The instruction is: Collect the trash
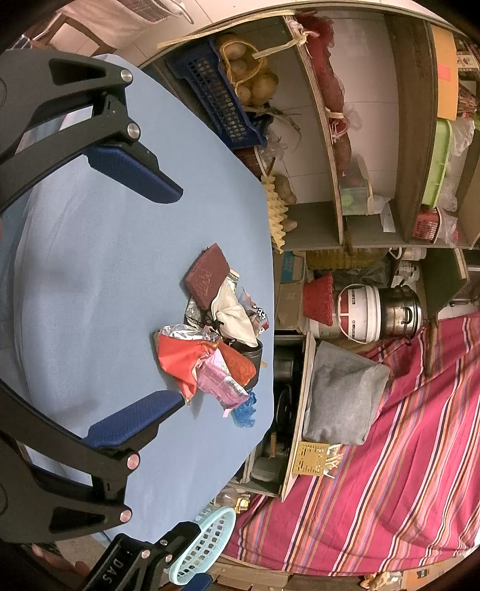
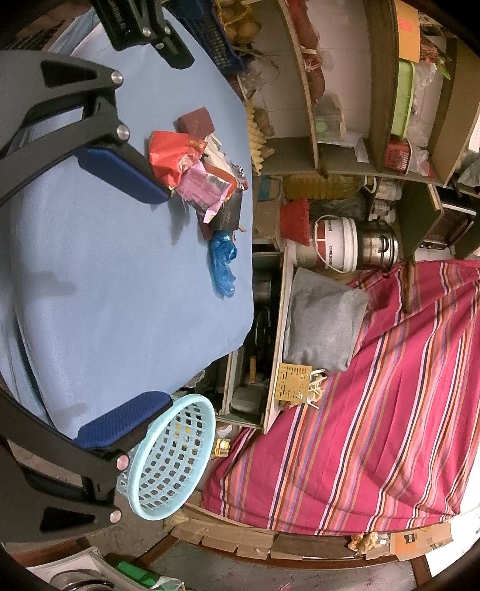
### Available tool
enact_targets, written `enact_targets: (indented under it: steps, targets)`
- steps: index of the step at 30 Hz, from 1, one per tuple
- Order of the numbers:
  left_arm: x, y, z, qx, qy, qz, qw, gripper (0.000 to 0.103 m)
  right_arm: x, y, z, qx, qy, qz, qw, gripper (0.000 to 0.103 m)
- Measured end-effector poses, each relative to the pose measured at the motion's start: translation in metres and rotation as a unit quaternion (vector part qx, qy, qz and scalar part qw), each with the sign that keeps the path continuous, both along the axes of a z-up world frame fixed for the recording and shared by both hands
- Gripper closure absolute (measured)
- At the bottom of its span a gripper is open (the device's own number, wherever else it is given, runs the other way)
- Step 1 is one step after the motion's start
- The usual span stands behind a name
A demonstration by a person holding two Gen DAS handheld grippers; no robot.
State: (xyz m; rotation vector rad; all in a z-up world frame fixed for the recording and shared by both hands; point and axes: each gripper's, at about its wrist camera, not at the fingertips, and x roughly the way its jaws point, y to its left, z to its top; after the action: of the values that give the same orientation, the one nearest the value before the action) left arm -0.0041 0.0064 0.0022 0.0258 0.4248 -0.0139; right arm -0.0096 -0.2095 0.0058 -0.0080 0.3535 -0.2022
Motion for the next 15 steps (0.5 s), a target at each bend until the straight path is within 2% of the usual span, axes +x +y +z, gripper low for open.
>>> enact_targets:
  steps: [15]
  targets:
    - [0.0003, 0.0012, 0.0015, 0.0, 0.0, 0.0, 1.0, 0.005, 0.0003, -0.0006, -0.0007, 0.0, -0.001, -0.001, 1.0, 0.004]
